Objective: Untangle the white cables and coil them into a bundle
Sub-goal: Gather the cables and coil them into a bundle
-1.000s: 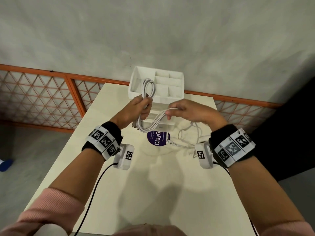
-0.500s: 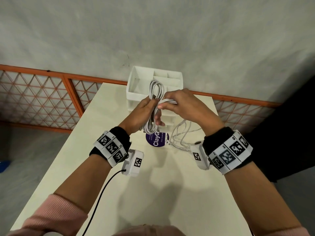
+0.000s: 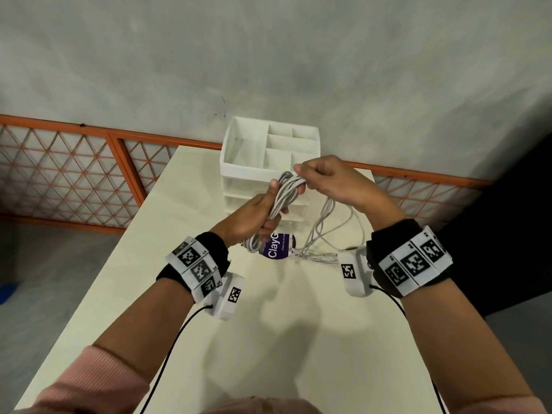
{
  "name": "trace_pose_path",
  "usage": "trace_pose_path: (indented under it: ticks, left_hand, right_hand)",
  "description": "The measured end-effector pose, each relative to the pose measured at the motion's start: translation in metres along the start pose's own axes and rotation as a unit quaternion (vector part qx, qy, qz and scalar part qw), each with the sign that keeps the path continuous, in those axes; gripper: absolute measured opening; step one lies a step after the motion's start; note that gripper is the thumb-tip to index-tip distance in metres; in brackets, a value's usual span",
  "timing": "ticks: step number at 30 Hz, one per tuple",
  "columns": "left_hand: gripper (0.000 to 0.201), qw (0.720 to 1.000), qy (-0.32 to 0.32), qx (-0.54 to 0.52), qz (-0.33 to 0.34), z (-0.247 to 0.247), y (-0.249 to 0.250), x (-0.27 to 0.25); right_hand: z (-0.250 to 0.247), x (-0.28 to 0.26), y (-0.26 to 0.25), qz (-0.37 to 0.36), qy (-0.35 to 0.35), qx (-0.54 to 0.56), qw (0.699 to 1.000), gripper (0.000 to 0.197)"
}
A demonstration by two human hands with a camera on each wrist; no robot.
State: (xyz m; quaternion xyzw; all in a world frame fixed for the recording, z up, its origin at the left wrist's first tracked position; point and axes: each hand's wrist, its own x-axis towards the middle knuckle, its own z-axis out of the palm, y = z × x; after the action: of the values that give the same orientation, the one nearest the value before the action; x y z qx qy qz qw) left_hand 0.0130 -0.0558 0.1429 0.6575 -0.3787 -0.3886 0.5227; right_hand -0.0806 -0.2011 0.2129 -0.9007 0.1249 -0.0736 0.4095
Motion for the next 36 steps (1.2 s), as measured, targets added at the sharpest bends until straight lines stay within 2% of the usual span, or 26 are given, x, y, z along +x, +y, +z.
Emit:
trace_pose_path:
  ticks: [4,6,7,12,16,19,21,25,28,32,36]
  left_hand:
    - [0.072,0.998,-0.033,-0.044,0.002,0.013,-0.002,-0.005]
    - [0.053,0.999,-0.047,-0.01,0.013,0.019,-0.004,-0.006]
    - [0.044,0.999,-0.051,0.006,0.012,0.022,-0.004,-0.008]
    - [0.034,0.998,-0.057,0.006,-0.004,0.021,-0.004,-0.01]
    - [0.038,0.999,-0.034,-0.018,0.029,0.011,-0.001,-0.012]
    - [0.055,0.998,0.003,-0.021,0.064,0.007,-0.007,-0.01]
    - [0.06,0.996,0.012,-0.028,0.088,0.008,-0.01,-0.008]
    - [0.044,0.99,0.042,-0.075,0.111,0.016,-0.009,-0.002]
    - [0.036,0.988,0.06,-0.079,0.122,0.023,-0.007,0.004]
    - [0.029,0.985,0.083,-0.068,0.133,0.026,-0.009,0.007]
    - [0.04,0.985,0.094,-0.041,0.14,0.025,-0.011,0.007]
  right_hand:
    - [-0.004,0.005,-0.009,0.002,0.021,0.017,1.0,0.033]
    - [-0.003,0.008,-0.007,0.012,0.038,0.024,0.999,0.014]
    - [-0.002,0.01,-0.005,0.017,0.044,0.027,0.999,0.013]
    - [0.001,0.013,0.01,0.031,0.053,-0.014,0.998,0.019]
    - [0.003,0.007,0.038,0.048,0.025,0.111,0.992,0.042]
    - [0.012,-0.006,0.051,0.023,0.022,0.22,0.975,0.042]
    - [0.021,-0.01,0.052,-0.002,0.036,0.239,0.97,0.04]
    - [0.044,-0.01,0.039,-0.021,0.115,0.301,0.946,0.037]
    - [0.055,-0.01,0.031,-0.008,0.123,0.354,0.927,0.034]
    - [0.055,-0.008,0.024,0.013,0.136,0.359,0.923,0.035]
    - [0.056,-0.006,0.019,0.025,0.127,0.365,0.922,0.037]
